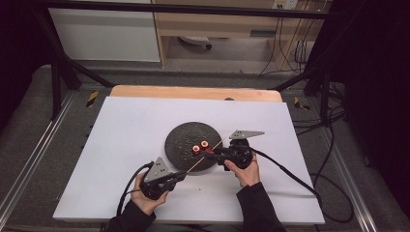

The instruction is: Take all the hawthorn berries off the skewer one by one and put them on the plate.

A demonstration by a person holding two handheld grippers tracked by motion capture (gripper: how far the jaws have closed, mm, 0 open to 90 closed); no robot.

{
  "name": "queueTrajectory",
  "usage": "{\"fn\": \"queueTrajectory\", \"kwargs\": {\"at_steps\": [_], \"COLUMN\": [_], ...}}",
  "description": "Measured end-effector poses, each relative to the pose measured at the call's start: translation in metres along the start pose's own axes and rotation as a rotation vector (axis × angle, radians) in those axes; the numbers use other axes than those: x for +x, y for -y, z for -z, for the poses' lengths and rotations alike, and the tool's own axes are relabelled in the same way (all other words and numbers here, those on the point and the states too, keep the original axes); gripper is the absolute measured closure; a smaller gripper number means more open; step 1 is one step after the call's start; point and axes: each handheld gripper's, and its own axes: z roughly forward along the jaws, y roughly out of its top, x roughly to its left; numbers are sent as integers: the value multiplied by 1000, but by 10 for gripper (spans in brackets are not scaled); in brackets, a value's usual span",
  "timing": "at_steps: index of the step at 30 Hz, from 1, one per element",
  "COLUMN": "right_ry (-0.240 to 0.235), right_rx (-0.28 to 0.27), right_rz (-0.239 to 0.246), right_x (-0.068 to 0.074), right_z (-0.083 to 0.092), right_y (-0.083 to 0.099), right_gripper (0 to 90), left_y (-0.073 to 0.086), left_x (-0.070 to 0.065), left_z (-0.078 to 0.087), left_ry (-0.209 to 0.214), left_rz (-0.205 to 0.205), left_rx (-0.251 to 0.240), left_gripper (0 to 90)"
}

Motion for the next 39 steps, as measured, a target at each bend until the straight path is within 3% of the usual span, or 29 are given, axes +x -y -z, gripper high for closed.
{"fn": "queueTrajectory", "kwargs": {"at_steps": [31, 39], "right_ry": [136, 162], "right_rx": [-93, -73], "right_rz": [-28, -11], "right_x": [-34, -36], "right_z": [26, 21], "right_y": [-38, -36], "right_gripper": [606, 606], "left_y": [21, 21], "left_x": [15, 25], "left_z": [27, 33], "left_ry": [-28, -57], "left_rz": [27, 70], "left_rx": [5, -16], "left_gripper": [881, 881]}}
